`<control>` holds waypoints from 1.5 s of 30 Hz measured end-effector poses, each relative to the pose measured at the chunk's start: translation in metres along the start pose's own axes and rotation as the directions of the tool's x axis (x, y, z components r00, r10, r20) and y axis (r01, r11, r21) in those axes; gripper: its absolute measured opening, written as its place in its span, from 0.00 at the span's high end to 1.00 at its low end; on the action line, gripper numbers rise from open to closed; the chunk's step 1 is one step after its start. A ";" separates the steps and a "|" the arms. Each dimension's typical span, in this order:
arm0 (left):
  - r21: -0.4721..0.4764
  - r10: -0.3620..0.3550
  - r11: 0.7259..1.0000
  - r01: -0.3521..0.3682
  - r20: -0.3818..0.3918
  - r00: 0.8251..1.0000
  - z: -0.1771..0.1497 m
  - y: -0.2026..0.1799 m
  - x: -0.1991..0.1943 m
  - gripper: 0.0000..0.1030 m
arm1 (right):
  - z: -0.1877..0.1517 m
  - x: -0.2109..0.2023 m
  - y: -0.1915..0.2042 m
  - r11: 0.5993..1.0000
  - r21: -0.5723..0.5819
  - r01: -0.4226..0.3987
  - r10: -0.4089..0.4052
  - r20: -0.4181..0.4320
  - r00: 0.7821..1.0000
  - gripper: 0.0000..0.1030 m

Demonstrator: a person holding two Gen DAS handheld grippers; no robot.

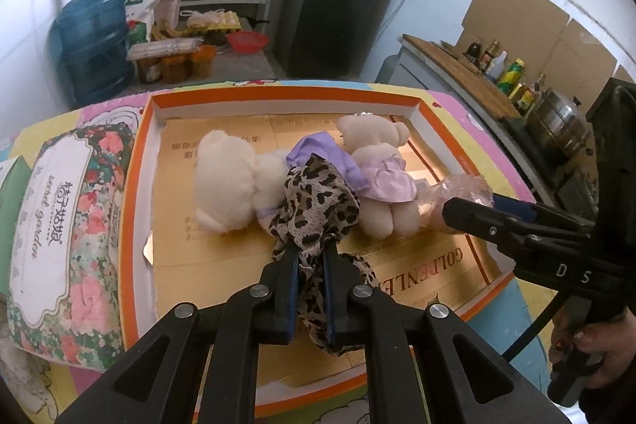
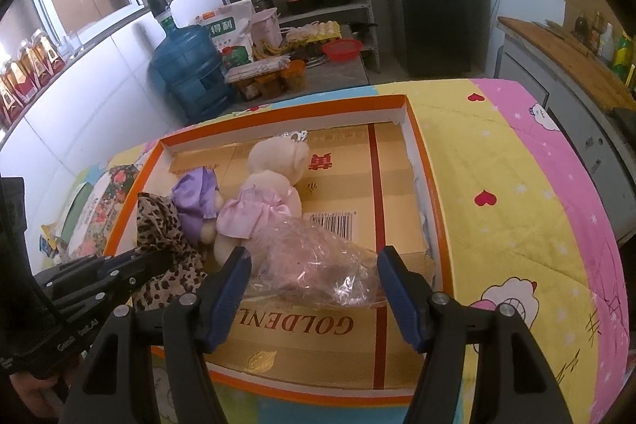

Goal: Organize soft objects
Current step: 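Lower the leopard-print plush beside the teddies and open the left tool, then withdraw both tools from the box toward the pile of snacks and cloth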

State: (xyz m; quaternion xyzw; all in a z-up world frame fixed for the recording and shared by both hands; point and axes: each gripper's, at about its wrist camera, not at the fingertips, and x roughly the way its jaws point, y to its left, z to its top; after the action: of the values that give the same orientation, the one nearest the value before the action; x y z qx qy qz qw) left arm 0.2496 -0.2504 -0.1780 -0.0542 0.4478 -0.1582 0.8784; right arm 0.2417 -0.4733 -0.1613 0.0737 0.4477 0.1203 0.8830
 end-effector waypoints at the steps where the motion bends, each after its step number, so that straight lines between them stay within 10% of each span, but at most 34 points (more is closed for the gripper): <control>1: -0.001 -0.001 1.000 0.001 -0.002 1.000 0.000 0.000 0.001 0.90 | 0.000 0.000 0.000 1.000 -0.001 0.001 -0.001 0.000 1.000 0.35; 17: -0.002 -0.015 1.000 0.015 -0.005 1.000 0.000 0.001 0.001 0.58 | 0.000 -0.002 -0.001 1.000 0.019 0.008 -0.008 -0.007 1.000 0.35; 45: 0.000 0.002 1.000 -0.002 0.095 0.996 -0.004 0.008 -0.045 0.46 | -0.006 -0.020 0.008 0.998 0.035 0.043 -0.044 0.026 0.999 0.32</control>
State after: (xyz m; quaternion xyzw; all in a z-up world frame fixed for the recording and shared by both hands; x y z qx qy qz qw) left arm 0.2239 -0.2278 -0.1479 -0.0611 0.4058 -0.1546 0.8987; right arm 0.2242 -0.4714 -0.1478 0.0808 0.4393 0.0923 0.8899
